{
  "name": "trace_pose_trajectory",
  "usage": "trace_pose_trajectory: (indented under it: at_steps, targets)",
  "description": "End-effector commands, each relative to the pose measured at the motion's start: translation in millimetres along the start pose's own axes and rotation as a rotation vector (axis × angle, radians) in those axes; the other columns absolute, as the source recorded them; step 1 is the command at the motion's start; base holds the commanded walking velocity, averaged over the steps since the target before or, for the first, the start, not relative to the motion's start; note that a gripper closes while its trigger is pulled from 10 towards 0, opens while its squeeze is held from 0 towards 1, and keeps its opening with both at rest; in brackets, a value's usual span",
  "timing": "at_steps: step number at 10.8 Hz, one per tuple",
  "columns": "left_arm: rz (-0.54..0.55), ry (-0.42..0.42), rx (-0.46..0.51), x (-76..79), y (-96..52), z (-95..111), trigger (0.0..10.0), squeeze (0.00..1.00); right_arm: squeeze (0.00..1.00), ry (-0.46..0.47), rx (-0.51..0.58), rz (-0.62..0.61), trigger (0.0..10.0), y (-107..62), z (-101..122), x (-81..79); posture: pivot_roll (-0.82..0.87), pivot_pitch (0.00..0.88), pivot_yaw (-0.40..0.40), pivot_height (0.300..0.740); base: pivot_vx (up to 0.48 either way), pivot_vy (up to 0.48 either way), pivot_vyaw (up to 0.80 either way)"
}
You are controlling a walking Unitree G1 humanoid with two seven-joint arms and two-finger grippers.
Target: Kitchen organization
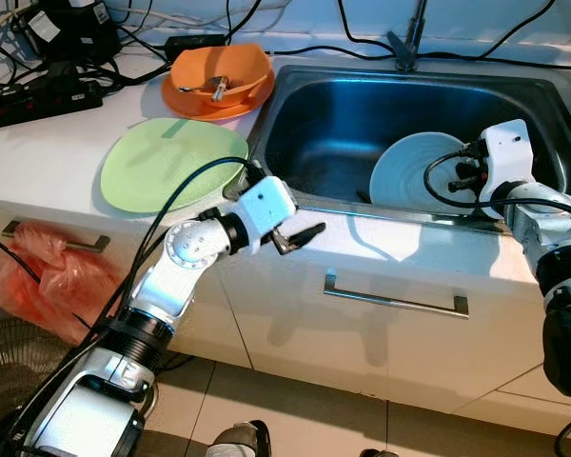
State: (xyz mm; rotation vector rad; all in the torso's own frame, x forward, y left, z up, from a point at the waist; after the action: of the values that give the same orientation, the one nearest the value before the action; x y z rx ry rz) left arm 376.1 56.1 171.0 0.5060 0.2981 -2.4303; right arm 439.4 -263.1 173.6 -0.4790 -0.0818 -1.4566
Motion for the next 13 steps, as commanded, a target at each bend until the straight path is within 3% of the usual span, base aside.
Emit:
trace_pose_trajectory:
  at_steps: [1, 2, 3, 6, 7, 8, 13]
  targets:
    - [0.045, -0.005, -0.004, -12.6, -1.3, 2, 10.0, 1.00, 0.00, -0.017, 0.006, 0.004, 10.0, -0.2, 6, 3.1, 0.07, 0.092, 0.096, 0.740, 0.000, 0.000, 0.00]
    - [0.118, 0.016, 0.035, -27.0, -0.2, 12, 10.0, 0.36, 0.00, -0.014, 0.007, 0.007, 10.0, 0.6, 6, 0.6, 0.07, 0.091, 0.094, 0.740, 0.000, 0.000, 0.00]
    - [0.160, 0.000, 0.071, -36.9, 0.2, 23, 10.0, 0.00, 0.00, -0.012, 0.011, 0.013, 10.0, 1.5, 7, -2.3, 0.07, 0.091, 0.093, 0.740, 0.000, 0.000, 0.00]
    - [0.101, -0.017, 0.013, -30.8, 2.8, 13, 10.0, 0.00, 0.00, -0.018, 0.007, 0.033, 10.0, 2.4, 6, -7.0, 0.07, 0.094, 0.099, 0.740, 0.000, 0.000, 0.00]
    - [0.074, -0.064, -0.003, -25.3, 4.0, 9, 10.0, 0.00, 0.00, -0.022, 0.016, 0.047, 10.0, 2.8, 9, -8.9, 0.07, 0.094, 0.100, 0.740, 0.000, 0.000, 0.00]
    - [0.058, -0.123, -0.002, -22.2, 5.5, 8, 10.0, 0.00, 1.00, -0.034, 0.015, 0.046, 10.0, 3.4, 10, -9.7, 0.07, 0.092, 0.101, 0.740, 0.000, 0.000, 0.00]
    - [0.069, -0.190, -0.009, -24.6, 5.4, 8, 10.0, 0.00, 1.00, -0.045, 0.017, 0.082, 10.0, 5.4, 11, -19.2, 0.07, 0.093, 0.097, 0.740, 0.000, 0.000, 0.00]
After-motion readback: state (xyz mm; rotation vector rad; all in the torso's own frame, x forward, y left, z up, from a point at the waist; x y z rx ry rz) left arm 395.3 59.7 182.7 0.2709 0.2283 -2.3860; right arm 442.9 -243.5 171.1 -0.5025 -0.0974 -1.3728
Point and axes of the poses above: a point about 5 cm out from each wrist's last joint towards the gripper, its own y axis pointing out of the wrist towards the gripper, its own z axis along the axis of the wrist's last joint, x = y × z, the point moved 5 cm from there along y, pointing out of the wrist towards the gripper, and after that the axes turned 5 degrees about -y, right-handed, at the moved point
